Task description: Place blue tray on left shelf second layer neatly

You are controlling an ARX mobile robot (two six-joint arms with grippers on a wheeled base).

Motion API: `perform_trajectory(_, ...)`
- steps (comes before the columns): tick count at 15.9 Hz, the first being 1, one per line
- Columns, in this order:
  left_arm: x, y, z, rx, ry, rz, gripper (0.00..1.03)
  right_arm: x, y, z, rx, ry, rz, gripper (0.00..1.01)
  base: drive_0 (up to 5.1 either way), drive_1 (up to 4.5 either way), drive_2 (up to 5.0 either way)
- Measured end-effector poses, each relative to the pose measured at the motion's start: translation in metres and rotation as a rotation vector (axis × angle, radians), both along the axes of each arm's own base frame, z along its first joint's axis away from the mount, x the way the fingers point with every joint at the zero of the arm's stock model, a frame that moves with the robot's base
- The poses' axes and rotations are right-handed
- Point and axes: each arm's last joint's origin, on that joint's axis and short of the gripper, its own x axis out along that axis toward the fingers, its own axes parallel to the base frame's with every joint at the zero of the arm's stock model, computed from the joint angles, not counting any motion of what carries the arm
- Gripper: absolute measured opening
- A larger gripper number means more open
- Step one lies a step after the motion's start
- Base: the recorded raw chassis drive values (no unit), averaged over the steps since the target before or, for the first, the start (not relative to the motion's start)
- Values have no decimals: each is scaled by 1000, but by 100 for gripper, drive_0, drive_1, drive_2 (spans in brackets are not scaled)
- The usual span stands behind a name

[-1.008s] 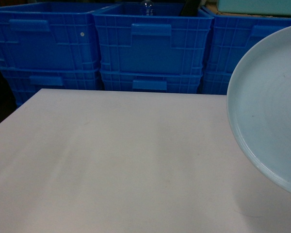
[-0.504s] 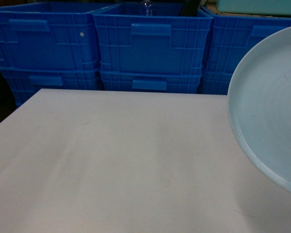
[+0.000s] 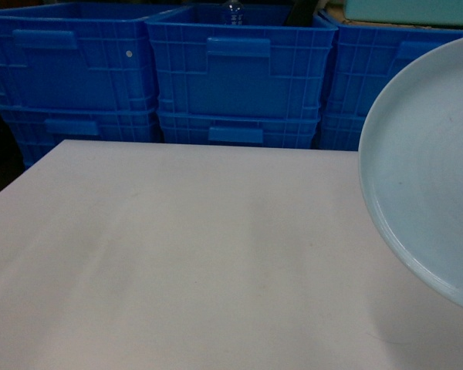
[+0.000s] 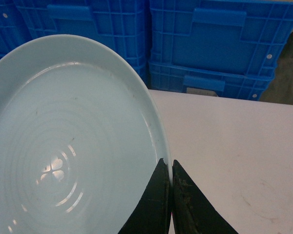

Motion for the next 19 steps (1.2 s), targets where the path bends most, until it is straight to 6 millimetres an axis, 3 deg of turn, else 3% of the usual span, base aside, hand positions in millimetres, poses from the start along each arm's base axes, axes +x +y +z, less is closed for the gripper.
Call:
perform_trajectory(6, 0, 0, 0, 0, -2, 0, 98, 0, 0, 0, 0, 0, 0, 2, 437, -412, -132)
perform_trajectory(12, 0, 0, 0, 0, -2, -2, 98, -1, 0, 0, -1, 0, -1, 2, 262, -585, -300)
perform_trajectory(19, 0, 0, 0, 0, -1, 0, 98, -1, 0, 0, -2, -1, 4, 2, -40, -217, -217)
